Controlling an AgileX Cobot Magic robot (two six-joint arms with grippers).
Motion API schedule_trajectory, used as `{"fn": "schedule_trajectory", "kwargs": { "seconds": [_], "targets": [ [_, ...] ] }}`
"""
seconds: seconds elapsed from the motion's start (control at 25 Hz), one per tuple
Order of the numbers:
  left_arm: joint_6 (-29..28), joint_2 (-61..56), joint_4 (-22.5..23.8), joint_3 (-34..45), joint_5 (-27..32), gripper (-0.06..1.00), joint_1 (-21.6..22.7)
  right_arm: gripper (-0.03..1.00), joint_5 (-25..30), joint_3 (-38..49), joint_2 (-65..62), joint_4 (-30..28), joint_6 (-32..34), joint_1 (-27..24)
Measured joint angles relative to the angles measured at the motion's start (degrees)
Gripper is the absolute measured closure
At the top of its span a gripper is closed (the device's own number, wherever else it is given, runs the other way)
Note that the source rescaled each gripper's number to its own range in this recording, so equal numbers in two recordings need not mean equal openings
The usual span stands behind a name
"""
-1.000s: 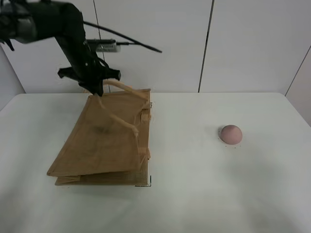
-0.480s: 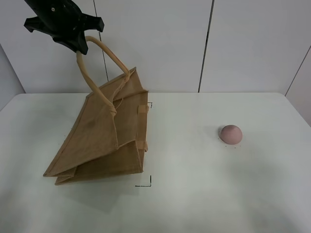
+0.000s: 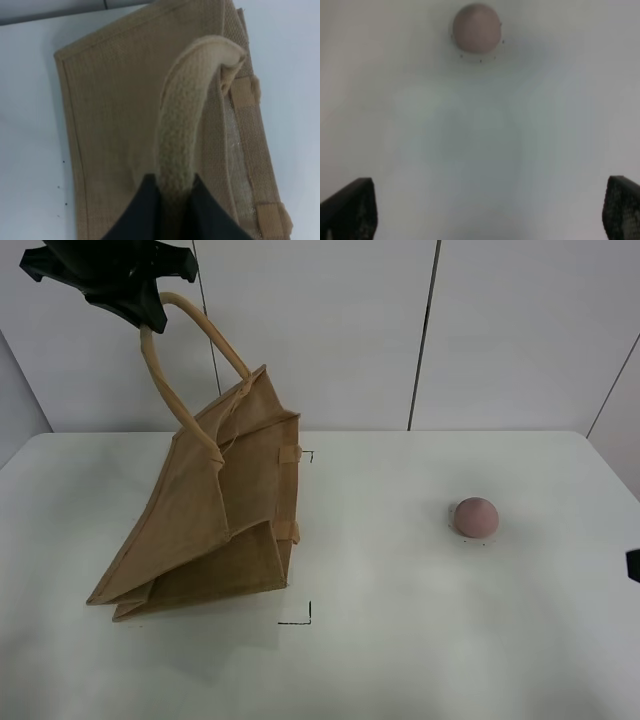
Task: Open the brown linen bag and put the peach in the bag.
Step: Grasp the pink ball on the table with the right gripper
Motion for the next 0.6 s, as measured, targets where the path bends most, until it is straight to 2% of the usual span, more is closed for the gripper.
{"fn": "schedule_trajectory", "kwargs": {
  "seconds": [0.16, 0.4, 0.6],
  "targets": [
    [0.1, -0.3, 0.1, 0.0, 0.1, 0.94, 0.0, -0.03, -1.0, -8.2, 18.0, 1.0, -0.2, 0.0],
    [0.1, -0.3, 0.1, 0.0, 0.3, 0.94, 0.0, -0.03, -6.6, -19.2, 44.5, 1.1, -0.2, 0.0],
    [0.1, -0.3, 0.1, 0.0, 0.3, 0.94, 0.0, -0.03, -7.7, -30.0, 64.2, 1.2, -0.4, 0.0]
  ]
}}
